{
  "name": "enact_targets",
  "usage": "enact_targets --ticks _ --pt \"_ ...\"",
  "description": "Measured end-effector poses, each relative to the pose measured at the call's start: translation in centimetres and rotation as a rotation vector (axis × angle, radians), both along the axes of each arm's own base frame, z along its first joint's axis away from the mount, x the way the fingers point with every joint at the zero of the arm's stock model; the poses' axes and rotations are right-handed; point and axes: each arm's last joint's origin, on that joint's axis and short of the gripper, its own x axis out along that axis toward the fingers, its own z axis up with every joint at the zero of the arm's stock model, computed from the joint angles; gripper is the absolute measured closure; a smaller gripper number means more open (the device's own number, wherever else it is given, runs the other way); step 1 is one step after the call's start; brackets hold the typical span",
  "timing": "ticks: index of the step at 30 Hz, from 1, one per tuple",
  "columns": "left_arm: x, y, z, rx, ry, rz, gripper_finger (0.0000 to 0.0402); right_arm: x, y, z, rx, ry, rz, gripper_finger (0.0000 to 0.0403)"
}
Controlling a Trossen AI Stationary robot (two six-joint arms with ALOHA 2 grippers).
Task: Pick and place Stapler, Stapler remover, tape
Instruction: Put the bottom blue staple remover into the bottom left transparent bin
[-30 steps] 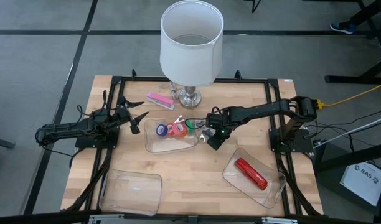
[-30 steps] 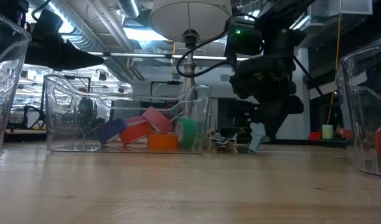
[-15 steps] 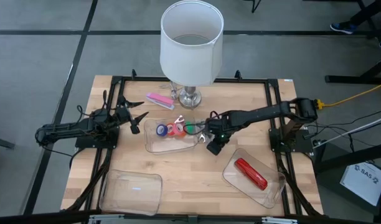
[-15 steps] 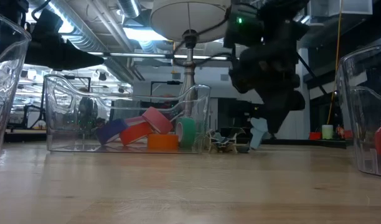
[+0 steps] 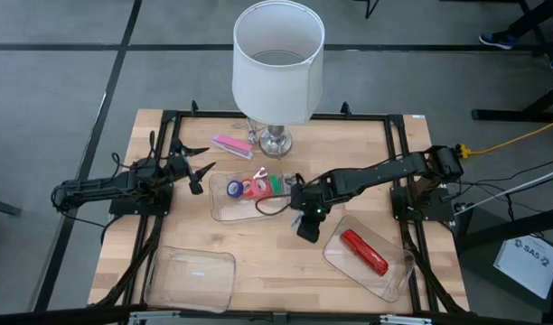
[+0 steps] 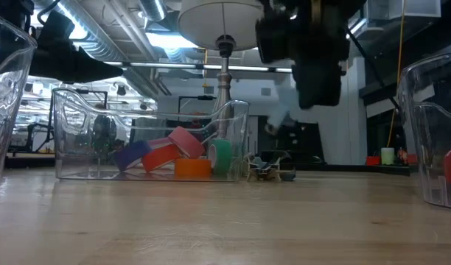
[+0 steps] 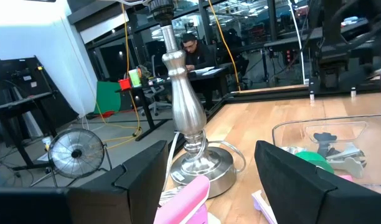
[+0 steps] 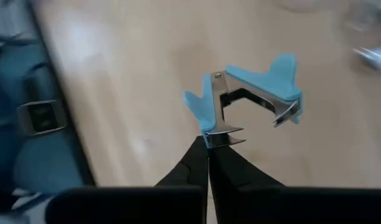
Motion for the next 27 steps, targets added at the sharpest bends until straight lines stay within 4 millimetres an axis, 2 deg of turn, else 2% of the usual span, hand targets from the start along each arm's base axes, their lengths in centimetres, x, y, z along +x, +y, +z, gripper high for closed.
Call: enact_targets --ticks 7,14,22,27 --pt "0.0 0.0 0.0 0.000 0.000 0.000 0.0162 1.0 2.5 0.6 0.044 -0.193 0.154 0.0402" --pt "0.0 0.0 0.0 0.000 0.000 0.000 0.0162 2.0 3.9 1.4 0.001 -0.403 0.256 0.0402" --pt "0.0 0.0 0.0 0.000 0.000 0.000 0.0162 3.3 4.1 2.9 -0.107 -0.699 0.373 0.0402" --pt "0.0 0.0 0.0 0.000 0.000 0.000 0.0162 3.9 3.6 3.5 -0.195 -0.801 0.355 0.0402"
